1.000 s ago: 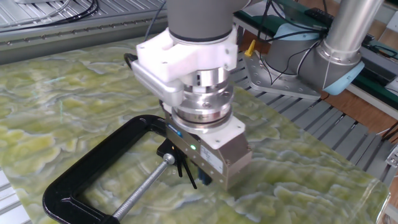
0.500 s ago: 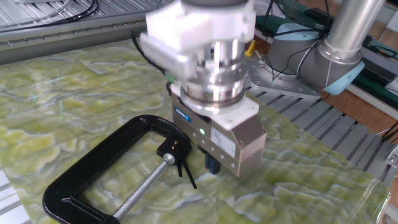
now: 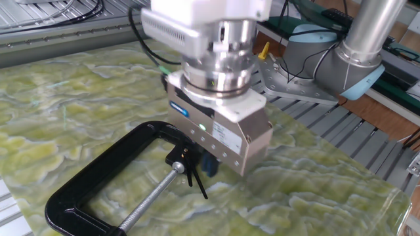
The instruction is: Turn the hands of a clock
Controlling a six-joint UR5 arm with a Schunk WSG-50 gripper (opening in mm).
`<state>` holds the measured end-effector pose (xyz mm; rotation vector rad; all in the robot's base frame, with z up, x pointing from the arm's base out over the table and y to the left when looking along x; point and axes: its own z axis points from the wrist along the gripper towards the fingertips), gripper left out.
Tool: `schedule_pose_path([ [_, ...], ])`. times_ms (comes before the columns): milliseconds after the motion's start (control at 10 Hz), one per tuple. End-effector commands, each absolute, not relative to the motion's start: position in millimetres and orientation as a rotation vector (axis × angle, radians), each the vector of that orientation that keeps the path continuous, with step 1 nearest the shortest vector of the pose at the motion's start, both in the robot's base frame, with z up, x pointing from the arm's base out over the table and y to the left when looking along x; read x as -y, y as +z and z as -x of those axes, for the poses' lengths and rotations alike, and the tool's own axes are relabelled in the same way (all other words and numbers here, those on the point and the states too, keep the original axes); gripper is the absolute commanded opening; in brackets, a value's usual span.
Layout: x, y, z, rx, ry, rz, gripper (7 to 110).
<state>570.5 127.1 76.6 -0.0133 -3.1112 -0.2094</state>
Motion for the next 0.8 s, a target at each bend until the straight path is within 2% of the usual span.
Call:
schedule_pose_path([
  [0, -116.0, 90.9, -582.2, 3.161, -0.185, -0.041, 7],
  [700, -110.3, 89.1, -590.2, 3.187, -0.162, -0.022, 7],
])
